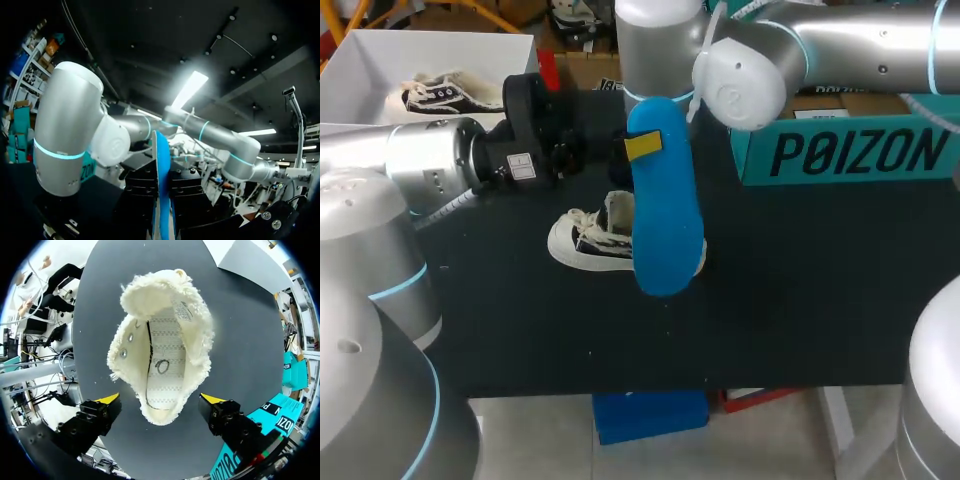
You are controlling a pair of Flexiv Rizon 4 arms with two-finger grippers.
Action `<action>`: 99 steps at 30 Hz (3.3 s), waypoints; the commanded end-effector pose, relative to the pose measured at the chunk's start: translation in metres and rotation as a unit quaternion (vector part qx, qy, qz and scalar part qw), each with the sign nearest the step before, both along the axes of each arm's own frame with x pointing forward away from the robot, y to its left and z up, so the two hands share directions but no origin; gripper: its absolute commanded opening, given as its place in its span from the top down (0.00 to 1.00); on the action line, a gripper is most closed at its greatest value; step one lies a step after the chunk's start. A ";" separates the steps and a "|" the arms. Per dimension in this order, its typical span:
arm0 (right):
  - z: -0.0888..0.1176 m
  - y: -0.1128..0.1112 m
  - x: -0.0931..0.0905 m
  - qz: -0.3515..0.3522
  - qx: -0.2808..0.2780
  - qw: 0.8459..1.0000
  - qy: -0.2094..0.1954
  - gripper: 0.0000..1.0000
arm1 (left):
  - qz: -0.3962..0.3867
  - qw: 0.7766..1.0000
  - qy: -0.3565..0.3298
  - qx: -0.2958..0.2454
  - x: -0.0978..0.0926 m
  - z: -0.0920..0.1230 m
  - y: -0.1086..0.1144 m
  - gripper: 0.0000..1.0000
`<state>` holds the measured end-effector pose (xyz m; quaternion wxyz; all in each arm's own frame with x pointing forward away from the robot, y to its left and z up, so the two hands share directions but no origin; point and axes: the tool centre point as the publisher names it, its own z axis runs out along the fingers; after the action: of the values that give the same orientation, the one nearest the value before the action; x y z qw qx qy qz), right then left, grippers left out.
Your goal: Take the shoe out of the shoebox, open the shoe tongue, remove and reinsert the insole, then place the shoe into the shoebox
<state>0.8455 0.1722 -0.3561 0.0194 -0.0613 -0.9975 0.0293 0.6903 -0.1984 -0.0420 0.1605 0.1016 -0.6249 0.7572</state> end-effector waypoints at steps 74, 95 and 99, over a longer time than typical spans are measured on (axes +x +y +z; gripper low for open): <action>-0.075 -0.081 -0.010 -0.038 0.409 0.902 -0.136 0.00 | 0.003 1.000 0.000 0.000 -0.001 -0.001 -0.002 1.00; -0.073 -0.099 0.000 -0.037 0.415 0.899 -0.130 0.00 | 0.003 1.000 0.000 0.000 -0.001 -0.001 -0.002 1.00; -0.067 -0.102 0.002 -0.042 0.397 0.910 -0.117 0.00 | 0.003 1.000 0.000 0.000 -0.001 -0.001 -0.002 1.00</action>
<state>0.8432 0.0697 -0.4326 -0.0851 -0.0913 -0.9061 -0.4043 0.6901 -0.1983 -0.0420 0.1604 0.1017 -0.6251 0.7571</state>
